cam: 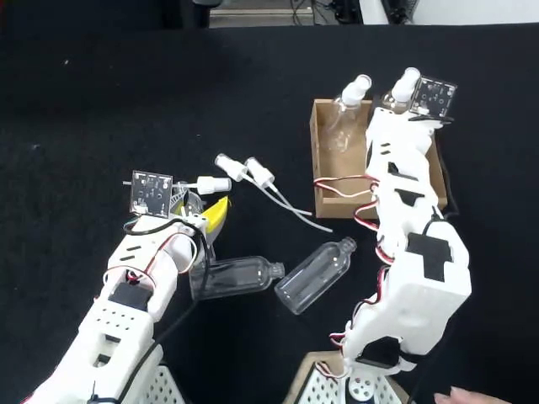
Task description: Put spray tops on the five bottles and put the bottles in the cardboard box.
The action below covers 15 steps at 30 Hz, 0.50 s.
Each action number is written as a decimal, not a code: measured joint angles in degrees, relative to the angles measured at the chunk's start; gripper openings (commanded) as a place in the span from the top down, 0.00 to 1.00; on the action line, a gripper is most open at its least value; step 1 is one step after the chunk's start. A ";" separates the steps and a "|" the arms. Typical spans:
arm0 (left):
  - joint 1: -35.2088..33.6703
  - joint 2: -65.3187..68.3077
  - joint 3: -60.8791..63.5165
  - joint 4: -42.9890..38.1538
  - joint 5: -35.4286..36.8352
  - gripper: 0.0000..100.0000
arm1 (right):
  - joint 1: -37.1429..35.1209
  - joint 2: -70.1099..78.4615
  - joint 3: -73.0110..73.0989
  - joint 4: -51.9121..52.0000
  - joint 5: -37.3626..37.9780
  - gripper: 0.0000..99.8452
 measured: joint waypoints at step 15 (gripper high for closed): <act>0.00 0.00 0.00 0.00 0.00 0.75 | 0.00 0.00 -0.09 0.44 0.00 0.92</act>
